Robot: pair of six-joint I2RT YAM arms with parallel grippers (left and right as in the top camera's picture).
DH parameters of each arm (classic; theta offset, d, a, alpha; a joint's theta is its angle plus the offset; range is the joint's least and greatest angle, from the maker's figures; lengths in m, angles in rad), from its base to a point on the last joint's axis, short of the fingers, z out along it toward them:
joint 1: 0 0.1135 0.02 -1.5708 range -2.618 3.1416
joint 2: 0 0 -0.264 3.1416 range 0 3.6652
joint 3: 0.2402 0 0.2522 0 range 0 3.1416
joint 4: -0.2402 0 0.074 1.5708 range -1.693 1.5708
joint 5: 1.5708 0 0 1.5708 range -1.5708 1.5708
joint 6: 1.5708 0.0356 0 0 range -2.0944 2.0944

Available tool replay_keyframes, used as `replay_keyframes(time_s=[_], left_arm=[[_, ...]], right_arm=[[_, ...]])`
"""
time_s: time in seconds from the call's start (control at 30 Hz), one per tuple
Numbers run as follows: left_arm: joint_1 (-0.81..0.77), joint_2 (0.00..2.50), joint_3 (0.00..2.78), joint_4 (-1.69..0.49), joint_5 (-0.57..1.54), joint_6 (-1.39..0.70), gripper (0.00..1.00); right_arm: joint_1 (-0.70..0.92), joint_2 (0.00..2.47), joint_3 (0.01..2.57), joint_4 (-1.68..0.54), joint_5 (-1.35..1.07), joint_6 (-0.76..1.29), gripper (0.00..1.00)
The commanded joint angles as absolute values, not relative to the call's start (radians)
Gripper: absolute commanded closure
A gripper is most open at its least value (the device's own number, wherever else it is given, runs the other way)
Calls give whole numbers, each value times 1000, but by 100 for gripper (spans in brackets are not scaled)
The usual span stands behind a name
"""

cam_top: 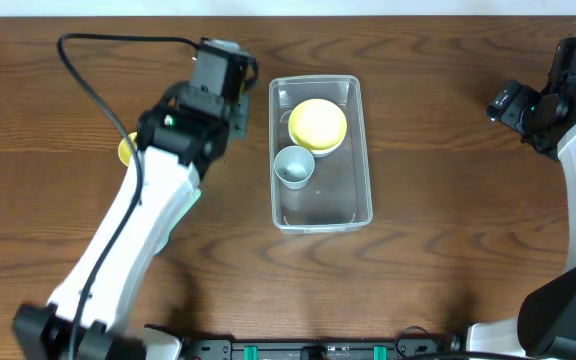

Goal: Pack container
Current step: 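Release grey-blue cup and move left gripper to the white cup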

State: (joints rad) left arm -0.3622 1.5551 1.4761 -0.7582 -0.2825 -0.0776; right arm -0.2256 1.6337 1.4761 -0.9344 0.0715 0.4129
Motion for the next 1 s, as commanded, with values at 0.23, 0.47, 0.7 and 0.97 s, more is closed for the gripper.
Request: replay_keyframes(time_s=[0.23, 0.47, 0.7, 0.97], left_arm=[[-324, 1742, 1472, -751, -239, -53, 51], [-312, 1837, 1470, -759, -239, -65, 51], [-274, 1918, 1470, -770, -220, -76, 51], [-255, 1968, 1470, -770, -190, -88, 64]], right_arm=[[-228, 1639, 1476, -936, 75, 414, 1], [-228, 1639, 1476, -936, 75, 414, 1], [-228, 1639, 1476, -935, 75, 414, 1], [-228, 1639, 1476, -936, 75, 414, 1]])
